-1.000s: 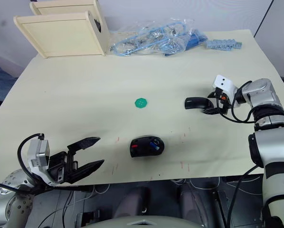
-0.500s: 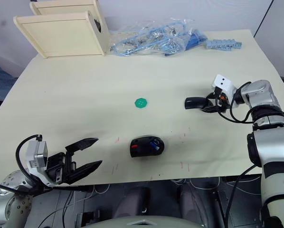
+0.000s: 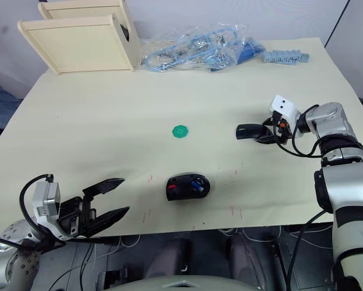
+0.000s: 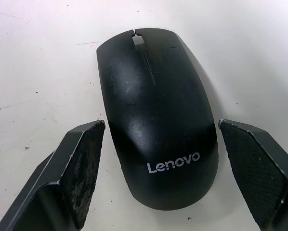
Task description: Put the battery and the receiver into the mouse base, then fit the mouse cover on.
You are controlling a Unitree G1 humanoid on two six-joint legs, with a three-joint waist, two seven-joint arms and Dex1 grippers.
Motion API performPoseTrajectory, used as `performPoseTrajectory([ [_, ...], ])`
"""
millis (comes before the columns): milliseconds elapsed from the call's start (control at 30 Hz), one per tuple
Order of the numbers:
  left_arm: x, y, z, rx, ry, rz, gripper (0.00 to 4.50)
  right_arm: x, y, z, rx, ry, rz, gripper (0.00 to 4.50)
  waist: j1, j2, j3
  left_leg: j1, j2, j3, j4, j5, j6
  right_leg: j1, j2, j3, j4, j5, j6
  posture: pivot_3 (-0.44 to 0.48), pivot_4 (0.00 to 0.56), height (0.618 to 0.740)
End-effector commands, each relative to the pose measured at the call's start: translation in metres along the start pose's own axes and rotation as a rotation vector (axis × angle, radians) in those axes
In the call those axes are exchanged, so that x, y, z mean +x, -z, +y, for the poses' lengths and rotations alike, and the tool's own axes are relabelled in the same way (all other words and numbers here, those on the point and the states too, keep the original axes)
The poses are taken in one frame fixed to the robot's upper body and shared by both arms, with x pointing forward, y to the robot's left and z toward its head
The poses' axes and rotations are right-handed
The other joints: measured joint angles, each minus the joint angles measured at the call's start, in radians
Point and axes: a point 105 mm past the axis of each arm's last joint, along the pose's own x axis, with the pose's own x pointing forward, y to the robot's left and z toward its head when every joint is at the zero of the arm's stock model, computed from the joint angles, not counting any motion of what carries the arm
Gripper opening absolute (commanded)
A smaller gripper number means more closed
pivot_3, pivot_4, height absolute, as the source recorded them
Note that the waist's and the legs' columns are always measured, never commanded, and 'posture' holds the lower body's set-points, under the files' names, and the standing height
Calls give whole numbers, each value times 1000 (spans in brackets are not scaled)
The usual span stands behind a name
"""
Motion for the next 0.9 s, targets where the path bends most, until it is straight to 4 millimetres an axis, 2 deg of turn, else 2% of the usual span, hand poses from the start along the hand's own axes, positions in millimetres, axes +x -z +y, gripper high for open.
performPoseTrajectory([
  [33, -2, -7, -1, 39, 7, 2, 4500, -7, -10, -5, -11, 19, -34, 3996, 0, 0, 0, 0, 0, 0, 0, 0, 0, 0, 0, 0, 0, 0, 0, 0, 150, 740],
  [900, 6, -10, 1, 38, 25, 4, 4500, -6, -3, -2, 5, 0, -17, 3996, 0, 0, 0, 0, 0, 0, 0, 0, 0, 0, 0, 0, 0, 0, 0, 0, 150, 740],
])
